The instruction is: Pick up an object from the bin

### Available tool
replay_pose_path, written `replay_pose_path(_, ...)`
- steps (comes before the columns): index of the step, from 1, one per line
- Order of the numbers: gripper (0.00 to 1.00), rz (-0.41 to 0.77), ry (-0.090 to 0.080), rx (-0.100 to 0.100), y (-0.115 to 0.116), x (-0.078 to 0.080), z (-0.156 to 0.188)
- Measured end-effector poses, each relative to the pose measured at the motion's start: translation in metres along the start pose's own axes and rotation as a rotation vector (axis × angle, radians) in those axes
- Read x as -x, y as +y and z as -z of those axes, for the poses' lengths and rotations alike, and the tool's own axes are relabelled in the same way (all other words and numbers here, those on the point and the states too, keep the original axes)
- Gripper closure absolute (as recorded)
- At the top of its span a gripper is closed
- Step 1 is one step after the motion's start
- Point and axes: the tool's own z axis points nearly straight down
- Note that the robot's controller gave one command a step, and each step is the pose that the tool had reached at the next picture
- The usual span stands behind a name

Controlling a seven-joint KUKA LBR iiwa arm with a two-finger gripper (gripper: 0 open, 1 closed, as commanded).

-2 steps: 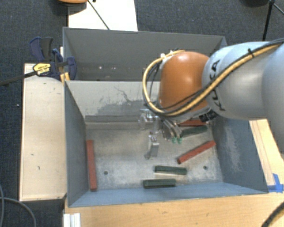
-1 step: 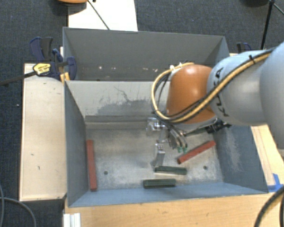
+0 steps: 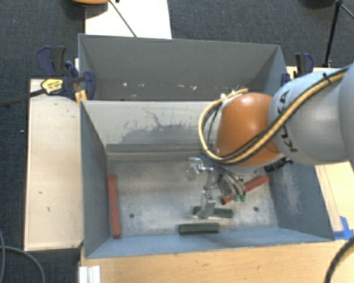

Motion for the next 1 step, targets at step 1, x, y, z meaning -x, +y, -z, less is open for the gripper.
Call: replay_pose_path(1, 0.0, 0.25, -0.001, 0.0, -0.0204, -0.0114, -0.0193)
